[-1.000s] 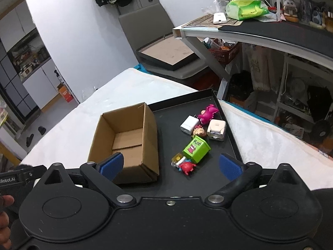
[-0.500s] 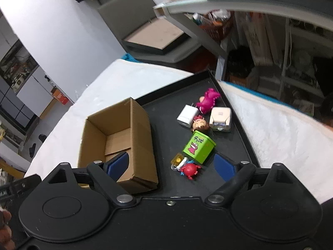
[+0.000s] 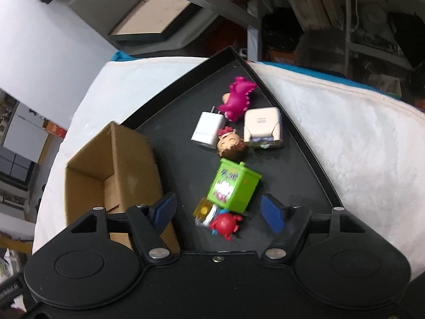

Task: Organize rigid objects
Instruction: 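Move the right gripper down over the green printed cup box and close on it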

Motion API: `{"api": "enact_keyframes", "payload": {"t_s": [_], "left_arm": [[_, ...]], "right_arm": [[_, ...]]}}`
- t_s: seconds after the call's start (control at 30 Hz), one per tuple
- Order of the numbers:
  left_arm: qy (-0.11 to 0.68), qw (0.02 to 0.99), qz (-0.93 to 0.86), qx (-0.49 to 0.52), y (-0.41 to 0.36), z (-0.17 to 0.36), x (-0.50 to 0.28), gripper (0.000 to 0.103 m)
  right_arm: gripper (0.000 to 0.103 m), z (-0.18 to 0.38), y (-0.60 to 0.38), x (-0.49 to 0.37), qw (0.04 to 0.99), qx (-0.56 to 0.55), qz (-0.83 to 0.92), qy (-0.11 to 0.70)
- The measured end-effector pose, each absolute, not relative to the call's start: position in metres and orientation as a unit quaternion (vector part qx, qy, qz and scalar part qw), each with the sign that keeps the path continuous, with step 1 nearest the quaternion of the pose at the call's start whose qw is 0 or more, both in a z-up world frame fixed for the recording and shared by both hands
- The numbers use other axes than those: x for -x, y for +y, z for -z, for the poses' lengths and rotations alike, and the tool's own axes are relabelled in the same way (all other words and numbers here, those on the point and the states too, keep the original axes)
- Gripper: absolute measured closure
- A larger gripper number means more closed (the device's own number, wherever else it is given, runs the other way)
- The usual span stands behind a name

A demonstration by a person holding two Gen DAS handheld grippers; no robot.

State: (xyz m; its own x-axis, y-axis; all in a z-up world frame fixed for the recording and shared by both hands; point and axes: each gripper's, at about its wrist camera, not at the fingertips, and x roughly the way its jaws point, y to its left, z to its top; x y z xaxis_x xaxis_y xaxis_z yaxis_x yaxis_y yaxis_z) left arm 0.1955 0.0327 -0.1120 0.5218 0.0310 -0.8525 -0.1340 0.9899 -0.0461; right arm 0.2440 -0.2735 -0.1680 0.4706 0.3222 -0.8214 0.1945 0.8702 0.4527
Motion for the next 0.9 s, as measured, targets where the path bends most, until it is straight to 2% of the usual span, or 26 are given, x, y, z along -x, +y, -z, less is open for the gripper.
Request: {"api": "enact_keyframes", "payload": {"t_s": [0.1,0.47,0.63,0.73,0.8,0.87,0.9], "left_arm": [[0.495,0.865,-0.054,0.052,0.033,0.121,-0.206,0.039],[0.509,0.857,-0.071,0.038,0.030,0.148,-0.243,0.040],[0.524,0.846,-0.098,0.020,0.028,0.159,-0.255,0.044],[0.534,0.838,-0.110,0.020,0.031,0.167,-0.259,0.060],[0.538,0.835,-0.116,0.029,0.034,0.170,-0.259,0.088],[0.534,0.836,-0.126,0.021,0.034,0.171,-0.258,0.094],[0.534,0.836,-0.126,0.020,0.034,0.172,-0.258,0.094]], "right_arm": [[0.032,0.181,-0.277,-0.258,0.805,-0.274,-0.034,0.526],[0.032,0.212,-0.271,-0.282,0.794,-0.269,-0.014,0.544],[0.032,0.220,-0.267,-0.285,0.793,-0.265,0.002,0.549],[0.032,0.227,-0.266,-0.290,0.785,-0.272,0.001,0.557],[0.032,0.229,-0.263,-0.290,0.783,-0.274,-0.001,0.559],[0.036,0.229,-0.262,-0.290,0.788,-0.269,-0.004,0.554],[0.047,0.230,-0.260,-0.290,0.789,-0.266,-0.003,0.554]]}}
